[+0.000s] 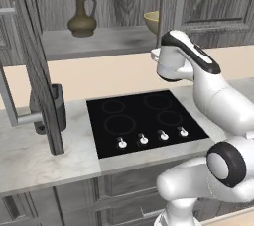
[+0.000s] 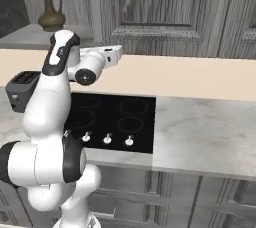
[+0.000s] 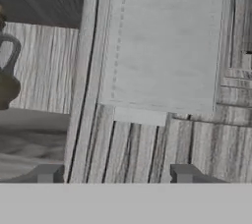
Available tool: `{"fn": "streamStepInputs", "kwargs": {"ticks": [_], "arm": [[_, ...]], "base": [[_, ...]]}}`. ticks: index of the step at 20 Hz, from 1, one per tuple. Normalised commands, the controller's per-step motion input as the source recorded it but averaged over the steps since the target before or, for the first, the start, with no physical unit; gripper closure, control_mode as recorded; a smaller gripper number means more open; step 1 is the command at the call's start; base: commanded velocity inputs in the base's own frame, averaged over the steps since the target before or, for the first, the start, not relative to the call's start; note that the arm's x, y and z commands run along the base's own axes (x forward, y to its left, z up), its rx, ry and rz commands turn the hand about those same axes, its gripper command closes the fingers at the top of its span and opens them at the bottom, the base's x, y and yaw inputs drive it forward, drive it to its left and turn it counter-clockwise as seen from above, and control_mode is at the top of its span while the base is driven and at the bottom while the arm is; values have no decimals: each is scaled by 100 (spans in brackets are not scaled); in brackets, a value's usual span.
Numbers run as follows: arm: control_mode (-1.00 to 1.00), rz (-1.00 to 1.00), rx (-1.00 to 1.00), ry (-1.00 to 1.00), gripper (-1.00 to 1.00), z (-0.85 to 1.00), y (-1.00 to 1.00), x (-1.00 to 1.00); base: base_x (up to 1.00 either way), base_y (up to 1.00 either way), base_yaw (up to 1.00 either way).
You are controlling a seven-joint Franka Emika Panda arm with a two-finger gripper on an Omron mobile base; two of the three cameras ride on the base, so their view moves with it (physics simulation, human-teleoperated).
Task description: Pick the mug and place it in the sink. Pick the bowl and place it in the open cabinet and then close the cabinet.
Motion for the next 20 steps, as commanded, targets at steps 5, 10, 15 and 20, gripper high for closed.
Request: {"fn": "streamStepInputs", "kwargs": {"ticks": [5,10,15,20], "arm": [[-100,-4,0,0,-100,0,17,73],[-100,0,0,-1,-100,1,-3,-17],[-100,6,2,-5,-100,7,-45,-51],[-100,6,1,-17,-100,8,-5,-73]], "base": [[0,0,0],[0,0,0],[0,0,0],[0,0,0]]}}
